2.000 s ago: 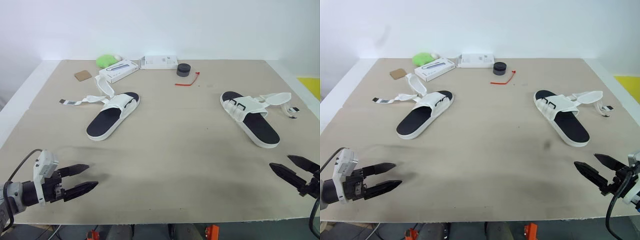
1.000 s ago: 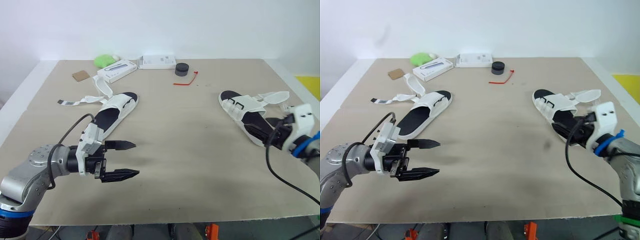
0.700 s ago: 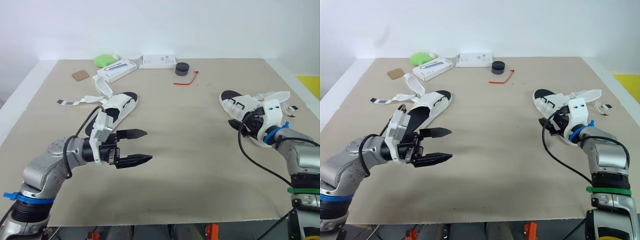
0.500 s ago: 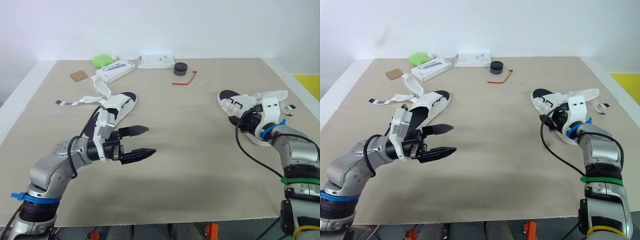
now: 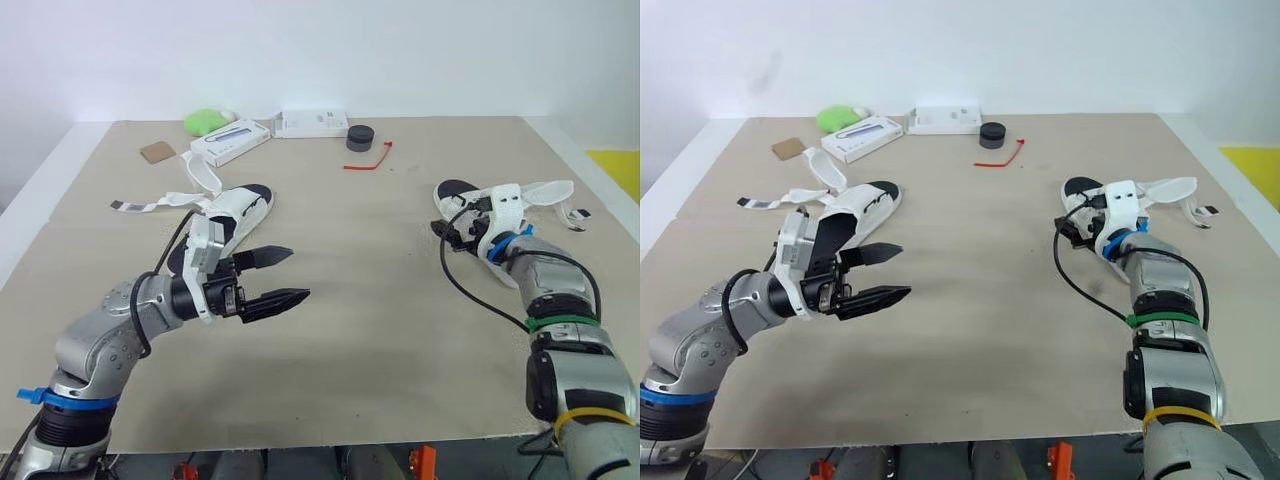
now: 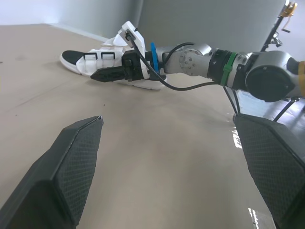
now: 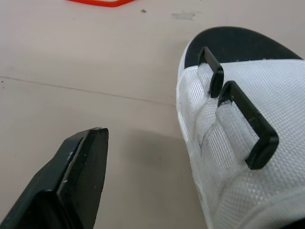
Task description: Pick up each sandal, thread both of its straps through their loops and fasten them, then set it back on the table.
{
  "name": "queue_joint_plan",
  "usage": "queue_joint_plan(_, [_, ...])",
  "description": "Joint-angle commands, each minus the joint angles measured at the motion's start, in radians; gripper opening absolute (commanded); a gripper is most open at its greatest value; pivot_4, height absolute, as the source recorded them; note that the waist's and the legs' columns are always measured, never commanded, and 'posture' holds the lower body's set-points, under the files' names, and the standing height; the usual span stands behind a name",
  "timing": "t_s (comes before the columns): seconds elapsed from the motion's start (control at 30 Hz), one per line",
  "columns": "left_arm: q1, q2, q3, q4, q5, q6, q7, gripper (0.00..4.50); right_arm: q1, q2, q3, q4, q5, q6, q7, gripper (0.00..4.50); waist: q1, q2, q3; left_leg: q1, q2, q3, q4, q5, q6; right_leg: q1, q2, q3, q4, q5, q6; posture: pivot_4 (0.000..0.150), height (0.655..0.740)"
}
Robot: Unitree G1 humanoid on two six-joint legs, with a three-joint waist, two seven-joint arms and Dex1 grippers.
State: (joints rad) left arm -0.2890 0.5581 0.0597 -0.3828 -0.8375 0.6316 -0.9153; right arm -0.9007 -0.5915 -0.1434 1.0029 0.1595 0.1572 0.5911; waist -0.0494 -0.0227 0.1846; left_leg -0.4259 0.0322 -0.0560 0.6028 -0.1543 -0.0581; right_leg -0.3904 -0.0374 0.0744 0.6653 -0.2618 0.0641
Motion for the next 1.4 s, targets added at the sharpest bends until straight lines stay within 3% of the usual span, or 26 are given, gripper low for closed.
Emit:
queue_joint_plan(0.03, [0.013, 0.005, 0.043, -0.05, -0.027, -0.006, 0.019, 4.5, -0.037, -0.003, -0.027, 0.043, 0.002, -0.072, 0.011, 3.19, 0.0, 0.0, 0.0, 0.0, 0.0, 0.0, 0.0, 0.0, 0.0, 0.0, 0.0, 0.0, 0.0, 0.0, 0.0, 0.15, 0.74])
queue_joint_plan(0.2, [0.037, 0.015, 0.061, -0.059, -0.034, -0.005, 0.032, 4.5, -0.036, 0.0, -0.039, 0.067, 0.012, -0.107, 0.062, 0.72, -0.001, 0.0, 0.0, 0.001, 0.0, 0.0, 0.0, 0.0, 0.0, 0.0, 0.0, 0.0, 0.0, 0.0, 0.0, 0.15, 0.74])
queue_joint_plan(0.27, [0.052, 0.018, 0.069, -0.067, -0.041, -0.004, 0.037, 4.5, -0.03, 0.005, -0.04, 0.06, 0.021, -0.113, 0.101, 0.02, -0.001, 0.0, 0.0, 0.001, 0.0, 0.0, 0.0, 0.0, 0.0, 0.0, 0.001, 0.0, 0.0, 0.0, 0.0, 0.15, 0.74])
queue_joint_plan(0.5, [0.092, 0.043, 0.121, -0.093, -0.1, 0.028, 0.058, 4.5, -0.004, 0.035, -0.011, -0.07, 0.082, -0.051, 0.398, 0.02, -0.003, 0.0, 0.0, 0.001, 0.002, 0.0, 0.0, 0.0, 0.0, 0.0, 0.002, 0.0, 0.0, 0.0, 0.0, 0.15, 0.74])
queue_joint_plan(0.6, [0.135, 0.102, 0.194, -0.119, -0.181, 0.083, 0.056, 4.5, 0.04, 0.049, 0.093, -0.245, 0.116, 0.03, 0.684, 0.02, -0.008, 0.001, 0.001, 0.001, 0.004, 0.0, 0.0, 0.0, 0.0, 0.0, 0.004, 0.0, 0.0, 0.0, 0.0, 0.15, 0.74])
queue_joint_plan(0.77, [0.193, 0.202, 0.296, -0.135, -0.255, 0.131, 0.038, 4.5, 0.092, 0.058, 0.273, -0.426, 0.095, 0.035, 0.964, 0.02, -0.012, 0.002, 0.002, 0.001, 0.009, 0.0, -0.001, 0.0, 0.0, -0.001, 0.009, -0.001, 0.001, -0.001, -0.001, 0.15, 0.74])
queue_joint_plan(1.0, [0.189, 0.232, 0.323, -0.149, -0.211, 0.113, 0.107, 4.5, 0.13, -0.004, 0.482, -0.53, 0.148, -0.031, 1.023, 0.02, -0.004, 0.002, 0.002, 0.002, 0.014, 0.0, 0.0, 0.001, -0.003, -0.001, 0.013, -0.001, 0.001, -0.002, -0.004, 0.15, 0.74])
queue_joint_plan(1.23, [0.238, 0.234, 0.195, -0.192, -0.065, 0.055, 0.077, 4.5, 0.169, -0.055, 0.544, -0.654, 0.263, 0.032, 1.023, 0.02, 0.001, 0.002, 0.002, 0.003, 0.014, 0.0, -0.001, 0.001, -0.004, -0.002, 0.014, -0.001, 0.001, -0.001, -0.003, 0.15, 0.74])
queue_joint_plan(1.37, [0.158, 0.199, 0.076, -0.097, 0.036, -0.005, 0.042, 4.5, 0.183, -0.064, 0.529, -0.707, 0.299, 0.088, 1.023, 0.02, 0.003, 0.002, 0.002, 0.003, 0.015, 0.0, -0.002, 0.001, -0.004, -0.002, 0.014, -0.001, 0.001, -0.002, -0.003, 0.15, 0.74])
queue_joint_plan(1.4, [0.134, 0.19, 0.054, -0.068, 0.065, -0.028, 0.029, 3.87, 0.19, -0.067, 0.528, -0.716, 0.297, 0.09, 1.023, 0.0, 0.003, 0.002, 0.002, 0.003, 0.015, 0.0, -0.001, 0.001, -0.004, -0.002, 0.015, -0.001, 0.001, -0.001, -0.003, 0.15, 0.74])
